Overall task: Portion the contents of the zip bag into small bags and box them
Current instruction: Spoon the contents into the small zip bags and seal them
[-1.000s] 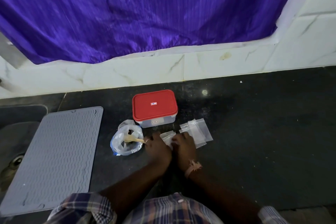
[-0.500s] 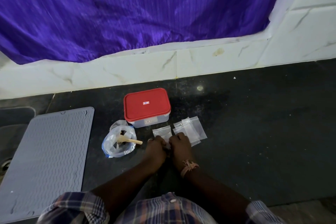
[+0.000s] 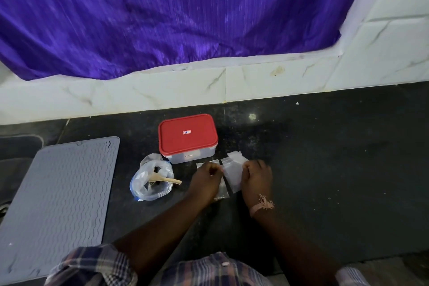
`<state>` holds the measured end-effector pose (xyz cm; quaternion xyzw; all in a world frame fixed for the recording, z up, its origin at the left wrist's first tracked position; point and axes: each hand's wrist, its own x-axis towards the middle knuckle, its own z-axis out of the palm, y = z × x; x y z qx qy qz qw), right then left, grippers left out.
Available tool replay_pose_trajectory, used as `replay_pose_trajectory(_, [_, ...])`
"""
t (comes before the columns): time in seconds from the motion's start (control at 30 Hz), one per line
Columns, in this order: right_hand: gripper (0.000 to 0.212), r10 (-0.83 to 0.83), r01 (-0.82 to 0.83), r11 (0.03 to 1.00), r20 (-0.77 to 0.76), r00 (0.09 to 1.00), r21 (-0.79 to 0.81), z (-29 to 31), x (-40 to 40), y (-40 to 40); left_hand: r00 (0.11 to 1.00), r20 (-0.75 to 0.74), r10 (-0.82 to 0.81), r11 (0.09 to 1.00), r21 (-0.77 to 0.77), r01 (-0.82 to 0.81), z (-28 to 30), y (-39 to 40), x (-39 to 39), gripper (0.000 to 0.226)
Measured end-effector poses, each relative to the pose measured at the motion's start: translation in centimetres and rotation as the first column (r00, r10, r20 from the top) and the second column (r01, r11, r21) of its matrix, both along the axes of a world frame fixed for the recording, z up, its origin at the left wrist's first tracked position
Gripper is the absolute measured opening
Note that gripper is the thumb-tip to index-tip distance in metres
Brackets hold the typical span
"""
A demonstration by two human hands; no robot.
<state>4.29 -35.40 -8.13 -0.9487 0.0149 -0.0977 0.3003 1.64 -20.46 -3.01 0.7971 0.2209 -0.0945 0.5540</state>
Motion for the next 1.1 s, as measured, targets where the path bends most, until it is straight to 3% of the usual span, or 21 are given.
replay_pose_trajectory(0.1, [0.028,0.217,-0.232,0.971,0.194,0.957,0.063,1.3,-1.5,1.1,0.984,-0.045,0.172,0.944,-0.279,-0.177,1.3,-0.1,0.5,0.031])
replay_pose_trajectory(0.17, [0.027,0.291,-0.315,0.947,0.254,0.922,0.058,2.0,-2.4,2.0,0.975,-0.048,0.219,0.936,-0.27,-0.224,1.2,0.2,0.6,0.032])
replay_pose_trajectory(0.3, [0.027,0.274,-0.313,0.945,0.289,0.917,0.097,1.0,-3.5,3.0,0.94,-0.124,0.316,0.91,-0.242,-0.338,0.7,1.4,-0.3,0.009])
replay_pose_trajectory(0.4, [0.025,0.299,-0.334,0.935,0.241,0.923,0.118,0.3,-4.1,2.8,0.926,-0.138,0.352,0.863,-0.336,-0.378,2.3,1.9,-1.4,0.003])
replay_pose_trajectory(0.47, [0.02,0.306,-0.332,0.937,0.207,0.929,0.109,0.4,-4.6,3.0,0.924,-0.141,0.356,0.847,-0.369,-0.383,2.5,2.5,-1.8,0.009])
replay_pose_trajectory(0.6, [0.03,0.24,-0.263,0.956,0.172,0.955,0.129,2.7,-5.4,4.7,0.947,-0.061,0.316,0.886,-0.339,-0.317,2.6,3.7,-2.8,0.008])
replay_pose_trajectory(0.67, [0.02,0.225,-0.268,0.934,0.194,0.955,0.237,4.0,-5.4,6.0,0.948,-0.053,0.313,0.89,-0.333,-0.313,2.7,4.1,-3.1,0.008])
replay_pose_trajectory(0.77, [0.007,0.154,-0.164,0.848,0.063,0.986,0.504,5.4,-5.3,8.0,0.959,-0.008,0.285,0.923,-0.266,-0.277,2.9,4.6,-3.6,0.011])
replay_pose_trajectory(0.93, [0.013,0.198,0.025,0.722,-0.241,0.95,0.691,6.5,-5.0,8.9,0.976,0.091,0.199,0.976,-0.112,-0.189,3.6,5.6,-4.4,0.013])
replay_pose_trajectory(1.1, [0.014,0.264,0.184,0.566,-0.388,0.883,0.803,7.8,-4.4,9.1,0.985,0.008,0.175,0.945,-0.282,-0.166,4.8,7.2,-5.1,0.008])
